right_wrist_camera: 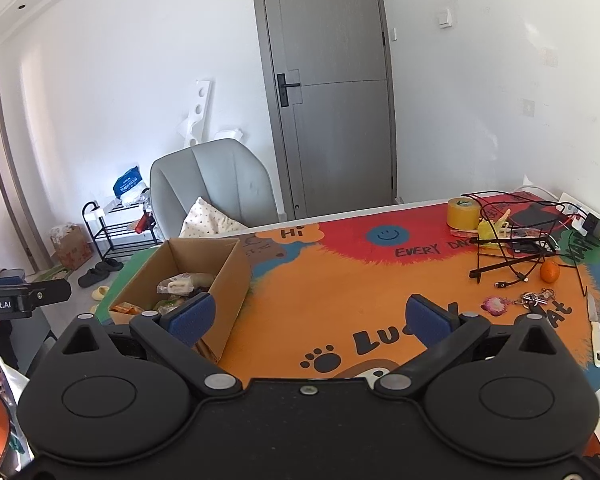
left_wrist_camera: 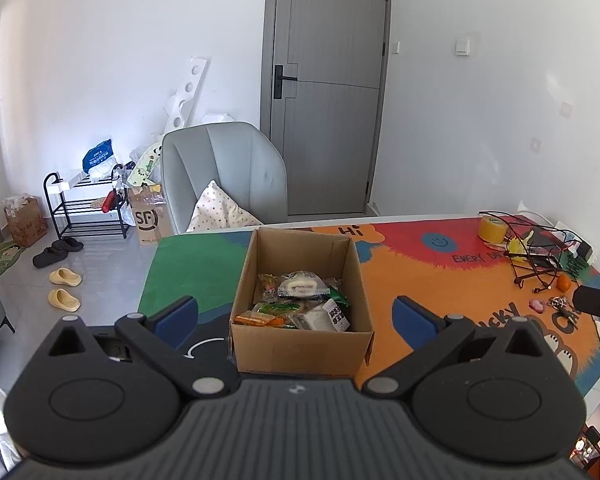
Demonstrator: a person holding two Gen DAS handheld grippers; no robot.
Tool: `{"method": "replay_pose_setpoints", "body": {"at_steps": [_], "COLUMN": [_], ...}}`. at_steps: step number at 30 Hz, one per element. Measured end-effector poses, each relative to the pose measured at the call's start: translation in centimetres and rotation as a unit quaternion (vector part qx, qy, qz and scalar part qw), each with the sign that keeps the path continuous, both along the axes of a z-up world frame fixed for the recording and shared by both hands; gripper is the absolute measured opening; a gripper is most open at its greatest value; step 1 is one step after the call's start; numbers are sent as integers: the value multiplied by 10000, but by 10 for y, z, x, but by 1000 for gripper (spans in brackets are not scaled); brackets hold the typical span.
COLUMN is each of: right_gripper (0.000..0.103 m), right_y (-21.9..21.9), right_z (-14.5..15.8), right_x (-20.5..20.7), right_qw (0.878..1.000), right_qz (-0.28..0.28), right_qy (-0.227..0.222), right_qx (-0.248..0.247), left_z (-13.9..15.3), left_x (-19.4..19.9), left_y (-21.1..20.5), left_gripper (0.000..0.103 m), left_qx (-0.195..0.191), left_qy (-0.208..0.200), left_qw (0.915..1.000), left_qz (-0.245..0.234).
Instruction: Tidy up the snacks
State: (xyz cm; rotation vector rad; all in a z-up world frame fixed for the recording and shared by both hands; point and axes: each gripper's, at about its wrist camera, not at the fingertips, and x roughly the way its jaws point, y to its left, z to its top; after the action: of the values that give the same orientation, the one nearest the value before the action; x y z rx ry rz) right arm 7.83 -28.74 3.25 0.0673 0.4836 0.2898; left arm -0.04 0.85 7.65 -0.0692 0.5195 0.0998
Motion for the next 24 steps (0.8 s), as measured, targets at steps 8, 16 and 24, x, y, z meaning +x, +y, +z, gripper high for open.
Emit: {"method": "replay_pose_setpoints", "body": {"at_steps": [8,16,24], "right_gripper": [103,103,103], "right_y": [3,2,1], "right_z": [-1,-1,-1], "right_x": [0,1,2], "right_qw": [10000,10000,10000], "right_qz": [31,13,25], "right_qy": [40,50,48], "right_qx": [-20,-33,-48], "left_z": [-1,-3,-3], "left_x": [0,2,1], "left_y": [-2,-4,-4], "left_gripper": [103,103,103], "left_qx": [56,31,30], "left_qy": [-10,17,-1], "left_qw": [10000,9999,9999], "left_qz": [-52,-140,-139]}}
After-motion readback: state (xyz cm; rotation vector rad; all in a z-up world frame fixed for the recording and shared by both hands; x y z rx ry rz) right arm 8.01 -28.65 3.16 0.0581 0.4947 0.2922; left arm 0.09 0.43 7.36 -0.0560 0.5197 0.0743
